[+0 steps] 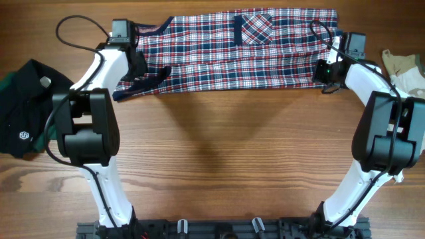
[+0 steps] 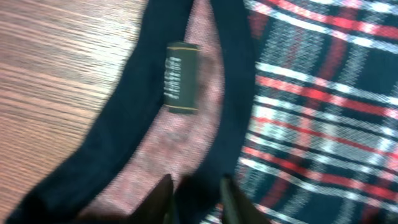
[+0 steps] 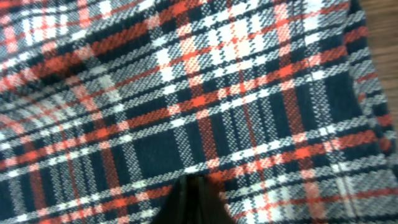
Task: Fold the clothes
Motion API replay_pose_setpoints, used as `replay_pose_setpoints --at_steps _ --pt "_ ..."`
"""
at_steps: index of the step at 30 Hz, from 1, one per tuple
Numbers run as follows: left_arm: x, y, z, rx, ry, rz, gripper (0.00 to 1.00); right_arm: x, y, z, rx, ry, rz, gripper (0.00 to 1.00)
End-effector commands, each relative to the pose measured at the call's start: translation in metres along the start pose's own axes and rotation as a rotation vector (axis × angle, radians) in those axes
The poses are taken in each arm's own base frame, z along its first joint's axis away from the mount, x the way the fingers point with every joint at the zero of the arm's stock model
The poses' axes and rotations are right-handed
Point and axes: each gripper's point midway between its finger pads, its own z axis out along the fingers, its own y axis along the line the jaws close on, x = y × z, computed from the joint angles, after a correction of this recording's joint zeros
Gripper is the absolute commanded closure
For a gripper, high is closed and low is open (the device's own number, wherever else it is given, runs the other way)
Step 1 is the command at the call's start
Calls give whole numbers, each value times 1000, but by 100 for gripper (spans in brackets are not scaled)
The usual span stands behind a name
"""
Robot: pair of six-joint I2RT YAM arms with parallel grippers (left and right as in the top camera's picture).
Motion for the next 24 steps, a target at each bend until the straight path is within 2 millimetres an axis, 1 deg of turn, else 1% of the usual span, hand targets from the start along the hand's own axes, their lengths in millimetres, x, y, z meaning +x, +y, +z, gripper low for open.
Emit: replay_pose_setpoints --at_steps 1,6,9,12,13,16,17,18,20,22,23,24 --pt "5 8 3 -10 28 -4 72 54 -37 22 176 178 28 90" --pt "26 9 3 -9 113 -30 74 80 -38 16 180 286 22 89" --pt "45 15 0 -34 190 -19 74 94 -38 11 184 344 36 89" --pt "64 23 -4 -65 271 -35 74 112 -37 4 197 418 99 89" --pt "72 26 -7 -76 305 -35 76 121 -36 0 199 455 112 87" --pt "86 35 -12 -120 362 -44 78 138 -36 -10 214 532 139 85" --pt "90 43 -15 -156 379 -62 78 143 -36 -13 213 557 140 85" --pt "94 47 -17 -171 396 -60 78 148 -36 -17 215 584 139 84" --pt "102 52 -21 -196 432 -69 82 155 -35 -22 218 618 137 83" --pt "109 55 -25 -208 463 -66 87 156 -35 -23 219 621 137 81" --pt "107 55 -27 -206 458 -67 89 153 -35 -24 217 611 136 74" --pt "102 54 -30 -200 439 -71 88 142 -35 -27 212 575 131 66"
